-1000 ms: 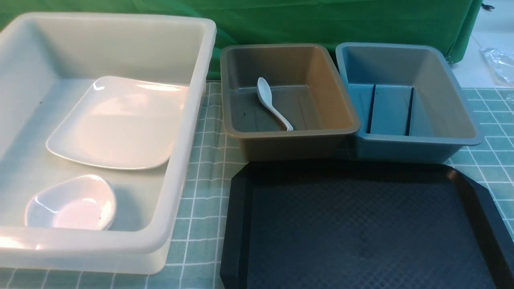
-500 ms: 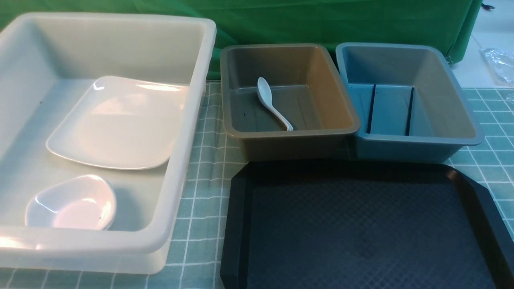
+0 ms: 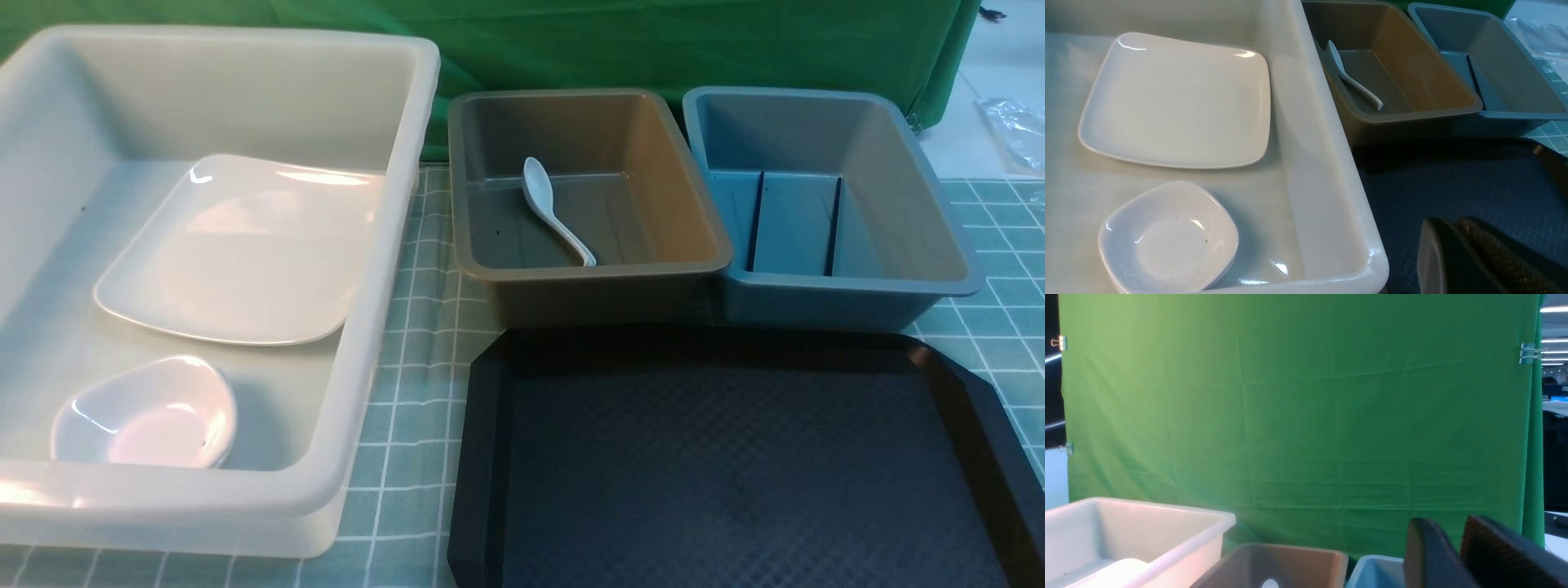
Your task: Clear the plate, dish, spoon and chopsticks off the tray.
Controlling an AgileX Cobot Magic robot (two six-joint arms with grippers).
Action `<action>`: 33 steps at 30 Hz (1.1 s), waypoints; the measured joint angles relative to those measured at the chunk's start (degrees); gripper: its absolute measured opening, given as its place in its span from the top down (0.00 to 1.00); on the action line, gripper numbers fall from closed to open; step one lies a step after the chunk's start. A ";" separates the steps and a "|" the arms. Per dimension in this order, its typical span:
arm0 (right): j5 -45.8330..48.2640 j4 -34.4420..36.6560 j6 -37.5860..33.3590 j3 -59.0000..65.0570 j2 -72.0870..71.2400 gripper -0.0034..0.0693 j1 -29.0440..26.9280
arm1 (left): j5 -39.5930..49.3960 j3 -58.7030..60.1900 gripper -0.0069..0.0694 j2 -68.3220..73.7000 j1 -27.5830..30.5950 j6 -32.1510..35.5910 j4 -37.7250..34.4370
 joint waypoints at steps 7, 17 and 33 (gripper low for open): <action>0.07 0.00 0.00 0.00 0.00 0.69 0.00 | -0.39 0.00 0.89 0.00 0.00 2.98 0.37; 0.25 0.00 0.00 0.00 0.00 0.67 0.00 | -33.18 21.43 0.89 -12.12 6.20 11.59 -1.08; 0.25 0.00 0.00 0.00 0.00 0.66 0.00 | -43.37 57.85 0.89 -31.61 11.68 10.36 2.58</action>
